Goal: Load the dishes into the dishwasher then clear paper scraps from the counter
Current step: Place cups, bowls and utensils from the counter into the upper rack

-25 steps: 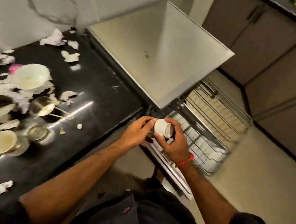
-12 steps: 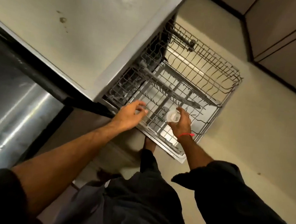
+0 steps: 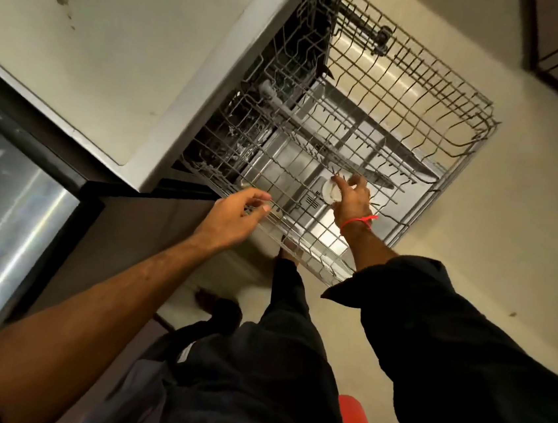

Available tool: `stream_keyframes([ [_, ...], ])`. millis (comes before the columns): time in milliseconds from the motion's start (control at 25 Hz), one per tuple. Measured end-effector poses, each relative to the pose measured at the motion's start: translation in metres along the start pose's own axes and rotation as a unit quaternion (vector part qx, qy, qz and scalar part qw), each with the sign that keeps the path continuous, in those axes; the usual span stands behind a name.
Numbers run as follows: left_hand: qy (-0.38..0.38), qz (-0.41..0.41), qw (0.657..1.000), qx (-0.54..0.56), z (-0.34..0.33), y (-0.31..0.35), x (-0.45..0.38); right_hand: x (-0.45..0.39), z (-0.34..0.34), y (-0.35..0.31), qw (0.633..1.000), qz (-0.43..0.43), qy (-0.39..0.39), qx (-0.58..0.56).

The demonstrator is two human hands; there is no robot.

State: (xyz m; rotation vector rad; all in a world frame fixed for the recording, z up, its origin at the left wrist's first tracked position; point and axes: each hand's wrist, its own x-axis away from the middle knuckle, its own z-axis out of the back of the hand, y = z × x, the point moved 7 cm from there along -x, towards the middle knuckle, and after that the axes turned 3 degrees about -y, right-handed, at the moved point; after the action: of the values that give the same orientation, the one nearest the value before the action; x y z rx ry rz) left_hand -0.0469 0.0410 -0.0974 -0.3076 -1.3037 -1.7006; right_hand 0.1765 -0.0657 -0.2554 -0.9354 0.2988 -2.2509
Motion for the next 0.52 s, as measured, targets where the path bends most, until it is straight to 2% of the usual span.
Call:
stream_keyframes([
  [520, 0.007, -0.004, 1.000, -0.005, -0.0046, 0.0059, 0.0012, -0.0122, -0.0033, 0.0058, 1.000, 0.008, -0.018, -0.019],
])
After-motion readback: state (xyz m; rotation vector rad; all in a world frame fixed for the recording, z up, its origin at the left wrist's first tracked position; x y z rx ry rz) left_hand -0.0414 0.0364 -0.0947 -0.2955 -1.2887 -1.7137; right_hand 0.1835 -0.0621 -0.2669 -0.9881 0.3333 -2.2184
